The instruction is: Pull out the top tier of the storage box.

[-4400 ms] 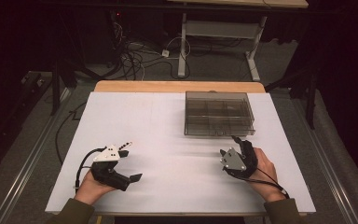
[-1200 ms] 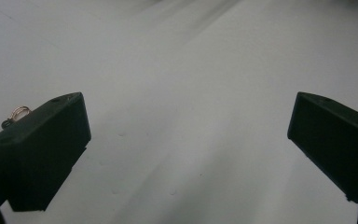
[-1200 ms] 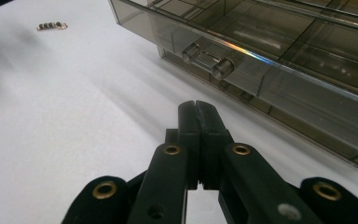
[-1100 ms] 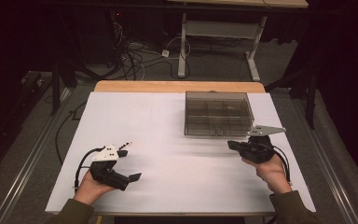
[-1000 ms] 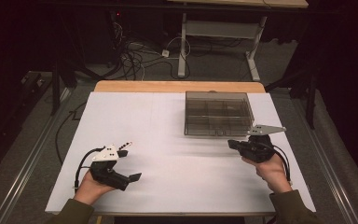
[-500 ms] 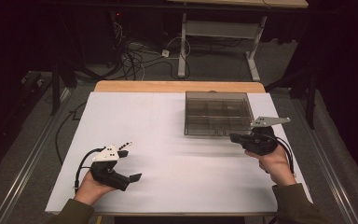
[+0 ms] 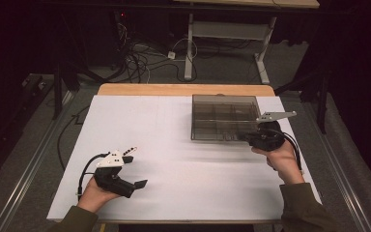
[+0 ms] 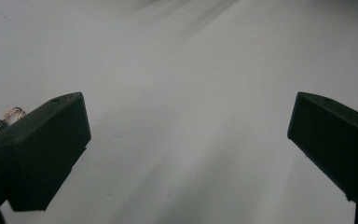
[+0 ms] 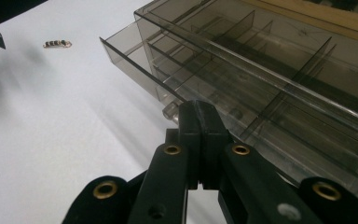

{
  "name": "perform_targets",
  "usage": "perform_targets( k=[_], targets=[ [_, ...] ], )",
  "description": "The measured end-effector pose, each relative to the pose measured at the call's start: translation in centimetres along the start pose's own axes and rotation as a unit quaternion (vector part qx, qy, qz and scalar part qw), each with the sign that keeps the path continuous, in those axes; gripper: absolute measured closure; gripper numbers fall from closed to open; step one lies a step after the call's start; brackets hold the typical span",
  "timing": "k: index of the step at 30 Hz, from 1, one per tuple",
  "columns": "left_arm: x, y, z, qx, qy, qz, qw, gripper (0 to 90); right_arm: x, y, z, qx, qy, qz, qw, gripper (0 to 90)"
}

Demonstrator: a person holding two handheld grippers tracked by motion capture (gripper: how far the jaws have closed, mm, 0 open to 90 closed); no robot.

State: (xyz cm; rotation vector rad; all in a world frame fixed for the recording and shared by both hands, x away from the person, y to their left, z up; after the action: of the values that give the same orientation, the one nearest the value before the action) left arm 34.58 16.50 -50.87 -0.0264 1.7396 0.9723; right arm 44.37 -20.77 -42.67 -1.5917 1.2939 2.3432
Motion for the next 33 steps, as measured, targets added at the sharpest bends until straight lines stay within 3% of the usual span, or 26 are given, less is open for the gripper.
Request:
perform_targets(
  k=[15, 33],
  targets=[
    [0.0, -0.1, 0.0, 0.001, 0.0, 0.001, 1.0, 0.0, -1.8, -0.8, -1.4, 0.01, 0.0, 0.009, 0.9999, 90.0],
    [0.1, -0.1, 0.0, 0.001, -0.002, 0.003, 1.0, 0.0, -1.2, -2.1, -2.6, 0.028, -0.005, 0.033, 0.9991, 90.0]
  ],
)
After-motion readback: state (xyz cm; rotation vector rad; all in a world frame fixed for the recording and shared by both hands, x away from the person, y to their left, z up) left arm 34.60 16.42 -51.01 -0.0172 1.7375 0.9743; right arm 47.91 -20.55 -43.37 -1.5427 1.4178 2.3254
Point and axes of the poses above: each handheld gripper's, and its own axes: y roughly backward along the jaws, x roughly out of its underside, z roughly to its left, the point moved 7 cm from there along -y, roughly forward along the jaws, and after that the axes turned 5 degrees about -x, right-handed, at the moved point
